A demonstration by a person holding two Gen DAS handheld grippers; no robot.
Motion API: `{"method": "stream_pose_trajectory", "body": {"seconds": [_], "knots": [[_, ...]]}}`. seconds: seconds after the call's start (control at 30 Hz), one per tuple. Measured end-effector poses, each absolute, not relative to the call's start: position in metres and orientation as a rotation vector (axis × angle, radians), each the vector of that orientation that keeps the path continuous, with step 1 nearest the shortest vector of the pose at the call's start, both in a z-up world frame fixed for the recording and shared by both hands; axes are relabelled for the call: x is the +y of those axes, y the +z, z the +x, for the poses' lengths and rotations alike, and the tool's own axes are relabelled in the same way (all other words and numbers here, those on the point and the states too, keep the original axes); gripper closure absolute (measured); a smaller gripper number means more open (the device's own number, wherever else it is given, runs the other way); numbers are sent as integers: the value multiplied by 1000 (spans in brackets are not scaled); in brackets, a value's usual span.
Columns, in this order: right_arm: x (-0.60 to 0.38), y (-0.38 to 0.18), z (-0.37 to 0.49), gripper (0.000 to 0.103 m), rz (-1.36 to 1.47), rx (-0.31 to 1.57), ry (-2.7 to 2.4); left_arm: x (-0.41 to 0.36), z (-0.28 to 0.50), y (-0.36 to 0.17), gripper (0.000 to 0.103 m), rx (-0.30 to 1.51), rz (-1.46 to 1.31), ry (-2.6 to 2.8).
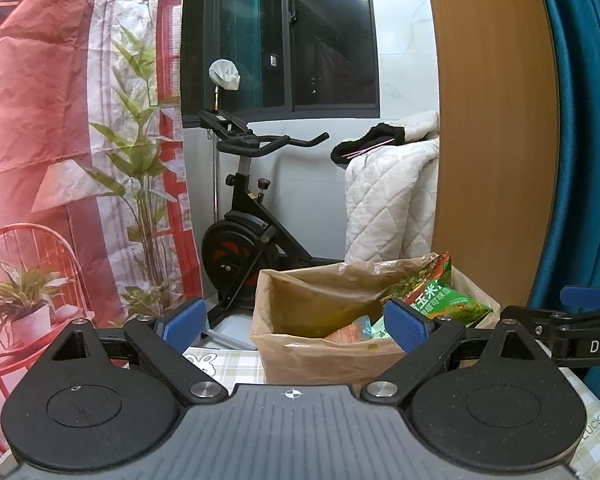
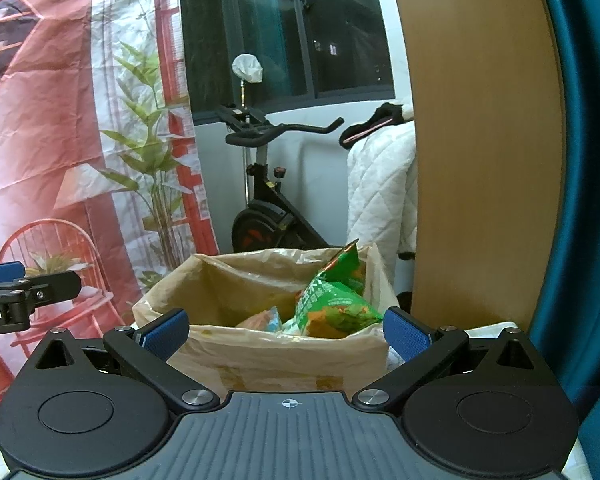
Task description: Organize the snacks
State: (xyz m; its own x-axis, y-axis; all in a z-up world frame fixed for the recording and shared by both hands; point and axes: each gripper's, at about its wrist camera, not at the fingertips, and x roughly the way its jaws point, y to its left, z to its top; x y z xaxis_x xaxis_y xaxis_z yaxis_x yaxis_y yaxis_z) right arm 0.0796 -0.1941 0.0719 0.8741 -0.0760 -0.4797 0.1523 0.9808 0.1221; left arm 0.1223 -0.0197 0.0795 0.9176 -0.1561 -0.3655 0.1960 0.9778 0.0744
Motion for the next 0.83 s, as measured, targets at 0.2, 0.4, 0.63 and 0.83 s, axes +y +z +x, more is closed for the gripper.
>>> {"method": "stream_pose_trajectory", "body": {"seconds": [0.2,0.4,0.63,0.83], "knots": [[-193,74,78,1,151,486,-126,-19,122,82,6,363,108,-172],[-194,77,77,1,145,477,-124,-18,118,86,6,351,107,-169],[-190,83,75,1,135,461,-120,-16,115,91,6,339,105,-165],[-189,88,74,1,126,453,-116,-15,114,92,6,339,101,-166]]}}
